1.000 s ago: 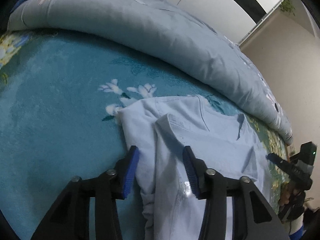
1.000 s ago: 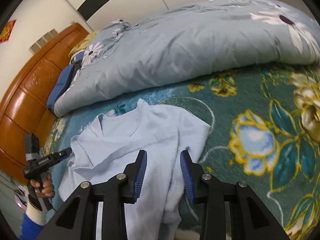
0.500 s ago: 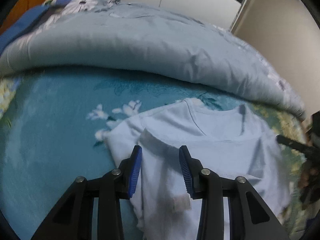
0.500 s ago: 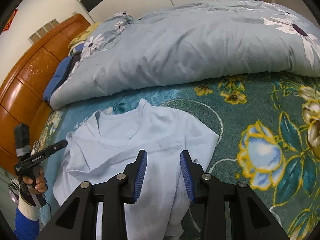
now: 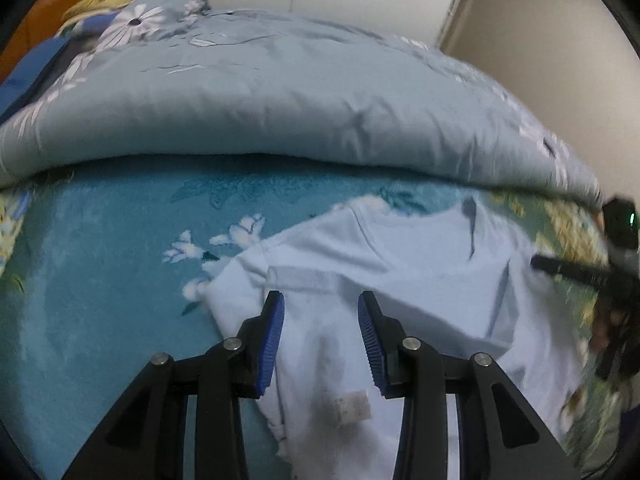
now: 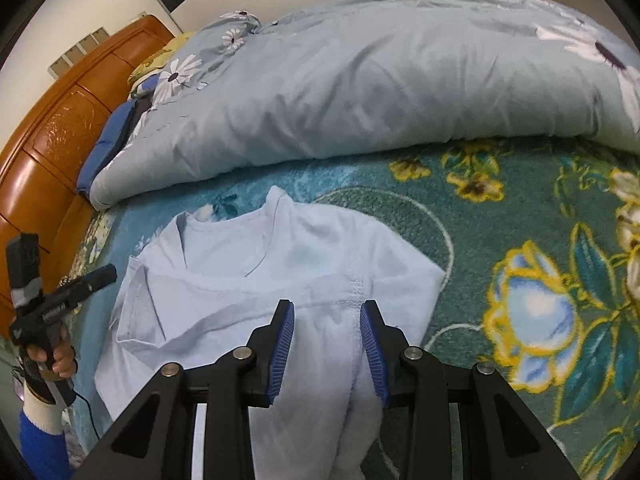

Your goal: Fold clothes

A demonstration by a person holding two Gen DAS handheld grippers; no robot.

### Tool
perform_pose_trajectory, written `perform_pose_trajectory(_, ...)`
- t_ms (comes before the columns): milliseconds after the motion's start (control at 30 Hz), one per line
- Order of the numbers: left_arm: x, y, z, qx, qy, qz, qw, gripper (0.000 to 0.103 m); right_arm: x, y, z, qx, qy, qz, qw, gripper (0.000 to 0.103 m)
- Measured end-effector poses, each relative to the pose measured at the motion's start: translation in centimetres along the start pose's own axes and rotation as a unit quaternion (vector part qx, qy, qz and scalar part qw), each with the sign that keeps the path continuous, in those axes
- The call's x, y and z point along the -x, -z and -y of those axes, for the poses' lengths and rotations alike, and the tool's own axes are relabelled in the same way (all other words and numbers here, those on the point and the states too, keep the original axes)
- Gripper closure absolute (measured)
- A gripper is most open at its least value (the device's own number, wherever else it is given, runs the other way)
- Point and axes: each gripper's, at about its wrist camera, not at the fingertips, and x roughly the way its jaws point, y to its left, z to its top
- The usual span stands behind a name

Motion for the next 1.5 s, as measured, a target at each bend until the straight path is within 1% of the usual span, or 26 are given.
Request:
perform_pose_trajectory(133, -1.9, 0.2, 1.1, -0.026, -0.011, -0.022, 0.9994, 0.063, -0.3, 0.2, 0.2, -0.011, -0.005, 0.001, 1.000, 0.065)
perform_pose_trajectory(200, -2.9, 0.4, 1.7, -0.041, -0.029, -0.034, 0.9982, 0.063, -0.3, 0.2, 0.3, -0.015, -0.007, 0.001, 1.000, 0.065)
perform_pose_trajectory(233, -3.2, 0.5, 1.8, -0.044, -0.034, -0.033, 0.9979, 0.063, -0.3, 0.2, 0.4, -0.016, -0.008, 0.001, 1.000, 0.065)
perform_pose_trajectory(300, -3.6, 0.7, 1.9, -0.051, -0.043, -0.031, 0.9973, 0.067, -0.3, 0.2, 0.4, -0.016, -0.009, 0.001, 1.000, 0.065)
perform_pose_trajectory(367, -3.4, 0.6, 1.3, -0.038, -0.040, -0.023, 0.9982, 0.088, -0.3, 0.2, 0.3, -0.013, -0.009, 0.000, 1.000, 0.065)
perform_pose_trajectory(433, -3.1, 0.6, 0.4, -0.022, -0.030, -0.017, 0.9992, 0.095, -0.2, 0.3, 0.2, -0.009, -0.008, 0.000, 1.000, 0.066)
perform_pose_trajectory(500, -2.7, 0.5, -0.5, -0.005, -0.016, -0.011, 0.9998, 0.098, 0.0, 0.4, 0.3, -0.009, -0.010, 0.003, 1.000, 0.067)
perform_pose_trajectory(533, -2.4, 0.6, -0.8, 0.001, -0.013, -0.003, 0.9999, 0.101, 0.0, 0.5, 0.3, -0.009, -0.010, 0.005, 1.000, 0.073)
perform_pose_trajectory(567, -2.0, 0.6, -1.0, 0.002, -0.021, 0.004, 0.9998, 0.103, 0.1, 0.5, 0.3, -0.009, -0.008, 0.005, 1.000, 0.079)
perform_pose_trajectory(600, -1.7, 0.6, -1.2, 0.003, -0.029, 0.011, 0.9995, 0.103, 0.1, 0.6, 0.4, -0.008, -0.004, 0.005, 1.000, 0.089)
perform_pose_trajectory(633, -1.3, 0.5, -1.4, 0.003, -0.034, 0.017, 0.9993, 0.103, 0.1, 0.6, 0.4, -0.009, -0.003, 0.004, 1.000, 0.091)
perform_pose_trajectory(667, -0.8, 0.4, -1.6, 0.006, -0.035, 0.023, 0.9991, 0.103, 0.2, 0.7, 0.5, -0.010, -0.005, 0.004, 1.000, 0.092)
perform_pose_trajectory(733, -0.1, 0.2, -2.2, 0.015, -0.023, 0.030, 0.9992, 0.103, 0.5, 0.7, 0.4, -0.006, -0.003, 0.011, 1.000, 0.094)
perform_pose_trajectory(800, -0.2, 0.0, -2.1, 0.015, -0.003, 0.023, 0.9996, 0.103, 0.7, 0.6, 0.3, -0.006, -0.012, 0.010, 1.000, 0.094)
perform_pose_trajectory(833, -0.2, 0.0, -1.9, 0.007, -0.017, 0.025, 0.9995, 0.103, 0.6, 0.6, 0.1, -0.004, -0.014, 0.009, 1.000, 0.094)
perform_pose_trajectory(867, -0.4, -0.1, -1.7, 0.005, -0.017, 0.019, 0.9997, 0.103, 0.6, 0.6, 0.0, -0.001, -0.012, 0.008, 1.000, 0.094)
perform_pose_trajectory(933, -0.9, -0.2, -1.4, 0.000, -0.016, 0.007, 0.9998, 0.103, 0.5, 0.5, -0.2, 0.002, -0.010, 0.006, 1.000, 0.090)
perform_pose_trajectory(1000, -1.3, 0.1, -0.7, -0.005, -0.017, -0.001, 0.9998, 0.102, 0.6, 0.4, -0.1, -0.001, -0.011, 0.009, 1.000, 0.090)
perform_pose_trajectory(1033, -1.5, 0.3, -0.4, -0.008, -0.017, -0.005, 0.9998, 0.097, 0.7, 0.4, 0.0, -0.003, -0.010, 0.011, 1.000, 0.090)
perform_pose_trajectory(1067, -1.9, 0.2, -0.1, -0.013, -0.018, -0.013, 0.9997, 0.087, 0.8, 0.3, 0.1, -0.005, -0.005, 0.014, 1.000, 0.090)
perform_pose_trajectory(1133, -2.6, 0.2, 0.3, -0.024, -0.022, -0.019, 0.9993, 0.078, 0.9, 0.1, 0.5, -0.007, 0.002, 0.015, 1.000, 0.090)
perform_pose_trajectory(1167, -2.8, 0.2, 0.6, -0.029, -0.025, -0.020, 0.9991, 0.075, 0.7, 0.2, 0.5, -0.008, 0.002, 0.011, 1.000, 0.090)
perform_pose_trajectory(1267, -3.0, 0.1, 1.0, -0.046, -0.036, -0.025, 0.9980, 0.073, 0.3, 0.3, 0.7, -0.007, 0.003, 0.001, 1.000, 0.086)
perform_pose_trajectory(1333, -3.0, -0.1, 1.0, -0.054, -0.036, -0.033, 0.9973, 0.072, 0.0, 0.4, 0.5, 0.000, 0.006, -0.003, 1.000, 0.081)
perform_pose_trajectory(1400, -3.0, -0.4, 1.0, -0.057, -0.035, -0.042, 0.9969, 0.072, -0.1, 0.5, 0.3, 0.004, 0.007, -0.003, 1.000, 0.079)
perform_pose_trajectory(1500, -3.1, -0.3, 1.6, -0.065, -0.054, -0.043, 0.9955, 0.072, -0.1, 0.5, 0.0, 0.006, 0.008, -0.002, 1.000, 0.078)
